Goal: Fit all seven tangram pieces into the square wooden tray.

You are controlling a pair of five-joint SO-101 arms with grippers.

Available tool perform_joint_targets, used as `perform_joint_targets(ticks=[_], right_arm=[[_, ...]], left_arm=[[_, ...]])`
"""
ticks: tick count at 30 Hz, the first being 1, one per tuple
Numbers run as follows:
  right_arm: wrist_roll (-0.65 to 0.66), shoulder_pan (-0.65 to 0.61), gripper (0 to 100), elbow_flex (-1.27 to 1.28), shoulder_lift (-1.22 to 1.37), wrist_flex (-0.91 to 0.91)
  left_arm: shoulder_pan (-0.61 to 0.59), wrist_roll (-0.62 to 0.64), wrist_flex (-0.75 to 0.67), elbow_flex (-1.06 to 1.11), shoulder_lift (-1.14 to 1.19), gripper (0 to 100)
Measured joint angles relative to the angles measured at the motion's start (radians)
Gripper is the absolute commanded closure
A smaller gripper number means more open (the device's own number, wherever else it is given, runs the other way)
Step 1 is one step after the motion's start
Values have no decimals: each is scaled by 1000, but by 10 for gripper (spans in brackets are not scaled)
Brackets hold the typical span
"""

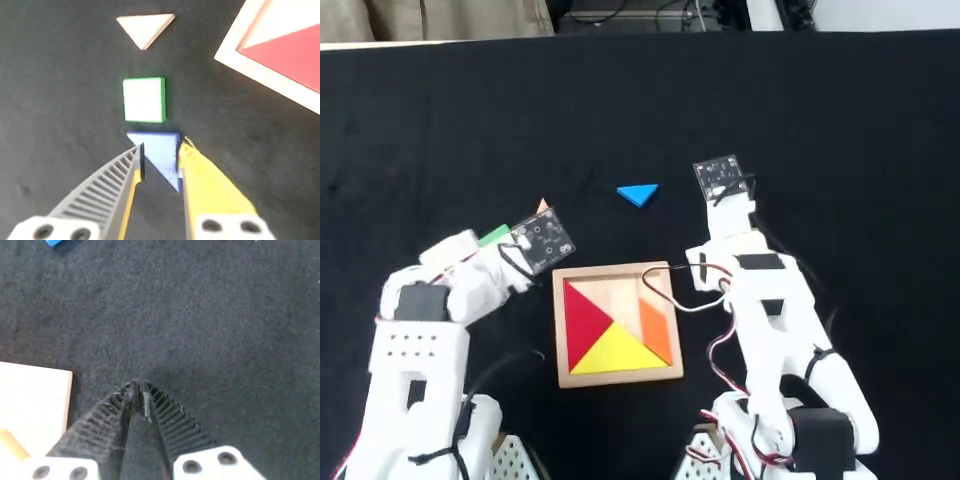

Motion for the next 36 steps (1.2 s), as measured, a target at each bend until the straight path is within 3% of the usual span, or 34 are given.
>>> perform_joint_targets(ticks=[6,10,19,26,36], right_arm=[[0,0,986,0,0,0],[0,0,986,0,0,0],[0,0,986,0,0,0],[0,0,986,0,0,0],[49,-8,986,0,0,0]], left_arm=[[-140,292,20,-5,-25,750],[-204,384,-6,-6,-3,750],[-190,695,69,-224,394,749],[-180,641,-3,-347,690,749],[-180,626,-164,-367,898,752]])
